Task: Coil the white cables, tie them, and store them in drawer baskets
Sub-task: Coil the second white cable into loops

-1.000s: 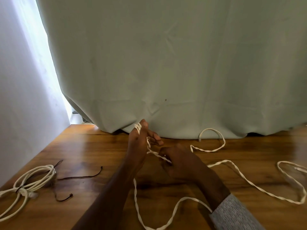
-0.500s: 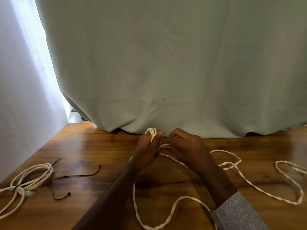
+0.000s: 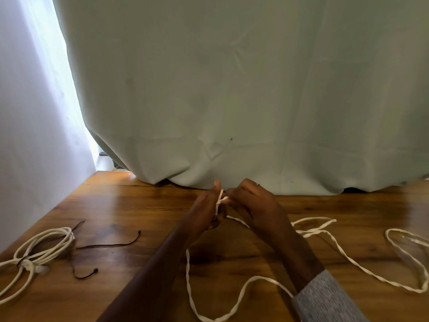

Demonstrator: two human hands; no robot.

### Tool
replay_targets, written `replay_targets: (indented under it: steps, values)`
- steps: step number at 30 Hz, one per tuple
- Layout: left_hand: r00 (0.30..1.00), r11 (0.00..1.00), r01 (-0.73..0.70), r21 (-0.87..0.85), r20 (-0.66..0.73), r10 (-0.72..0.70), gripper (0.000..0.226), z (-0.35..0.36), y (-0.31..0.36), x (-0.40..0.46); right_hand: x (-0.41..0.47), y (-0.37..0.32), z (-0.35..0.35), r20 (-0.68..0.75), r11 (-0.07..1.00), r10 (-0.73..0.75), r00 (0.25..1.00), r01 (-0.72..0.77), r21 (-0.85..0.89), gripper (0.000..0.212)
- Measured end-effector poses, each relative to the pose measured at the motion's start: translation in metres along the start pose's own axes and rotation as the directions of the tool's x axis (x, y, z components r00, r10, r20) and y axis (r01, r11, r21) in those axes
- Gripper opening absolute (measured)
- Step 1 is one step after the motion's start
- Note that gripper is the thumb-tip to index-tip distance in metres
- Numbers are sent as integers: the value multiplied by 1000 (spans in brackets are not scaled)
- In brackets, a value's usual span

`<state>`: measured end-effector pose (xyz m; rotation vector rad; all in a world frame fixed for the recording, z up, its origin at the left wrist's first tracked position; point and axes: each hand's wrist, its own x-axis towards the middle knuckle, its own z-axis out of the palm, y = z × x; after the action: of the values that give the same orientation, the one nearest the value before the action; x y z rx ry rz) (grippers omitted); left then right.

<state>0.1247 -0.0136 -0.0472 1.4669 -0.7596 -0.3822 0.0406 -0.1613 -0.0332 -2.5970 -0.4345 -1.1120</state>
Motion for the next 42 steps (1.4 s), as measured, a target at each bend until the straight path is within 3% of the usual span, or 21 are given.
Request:
replay_targets:
  steps: [3,7,11,15,21,26,33,37,42]
  values:
    - [999,998,39,-54,10,-39,68,0,-1,2,1,-2,4,-42,997,-50,998,47,-68,16]
    - [984,983,164,-81,91,-156,80,7,1,4,0,9,5,-132,998,29,991,-36,-46,26]
    - [942,966,197,-169,307,-138,84,8,2,5,-2,19,0,-89,990,141,986,-141,6,36]
    - [878,916,269,-296,467,-107,79,3,2,5,-1,18,-1,-3,982,180,984,-179,-63,43]
    - [835,835,323,-446,550,-29,68,-7,5,3,0,17,-10,40,981,180,983,-176,-80,65]
    - [852,731,317,-605,520,61,64,-13,7,3,-2,21,-6,131,966,225,965,-204,-158,64]
    - [902,568,200,-799,376,212,73,-28,9,4,-4,18,4,179,960,209,961,-167,-224,61]
    - [914,580,133,-804,326,241,81,-29,14,-1,-1,14,11,185,957,159,970,-106,-270,35]
    - [974,557,30,-830,149,168,54,-26,17,-4,-2,10,16,201,968,97,975,-46,-246,23]
